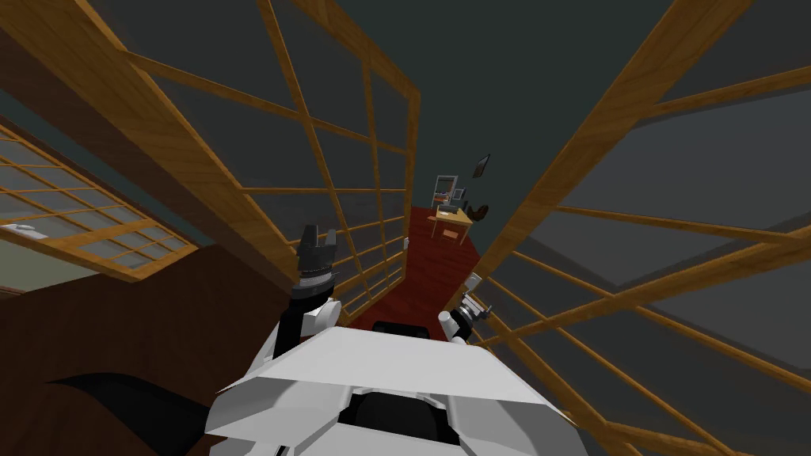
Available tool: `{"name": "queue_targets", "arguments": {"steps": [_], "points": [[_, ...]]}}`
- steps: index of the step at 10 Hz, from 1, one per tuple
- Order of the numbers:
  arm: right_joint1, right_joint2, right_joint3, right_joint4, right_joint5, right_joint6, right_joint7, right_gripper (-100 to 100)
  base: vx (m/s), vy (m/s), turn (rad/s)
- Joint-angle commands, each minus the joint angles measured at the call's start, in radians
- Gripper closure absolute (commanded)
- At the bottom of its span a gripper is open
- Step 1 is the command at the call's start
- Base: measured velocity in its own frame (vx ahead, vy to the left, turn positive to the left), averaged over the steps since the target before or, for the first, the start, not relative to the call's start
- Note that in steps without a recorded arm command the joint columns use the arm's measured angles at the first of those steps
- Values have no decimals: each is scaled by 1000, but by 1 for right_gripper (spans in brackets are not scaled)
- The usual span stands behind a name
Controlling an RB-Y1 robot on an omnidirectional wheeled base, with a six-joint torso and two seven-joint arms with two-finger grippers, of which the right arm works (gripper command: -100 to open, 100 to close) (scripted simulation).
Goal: Push the door open
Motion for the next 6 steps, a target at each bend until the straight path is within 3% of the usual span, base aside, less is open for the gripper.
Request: {"name": "queue_targets", "arguments": {"steps": [1,6], "points": [[-10,6,-7,9,-23,-2,-31,-100,-13,22,174],[-44,34,-30,35,-105,-7,-129,-100,-6,29,178]]}}
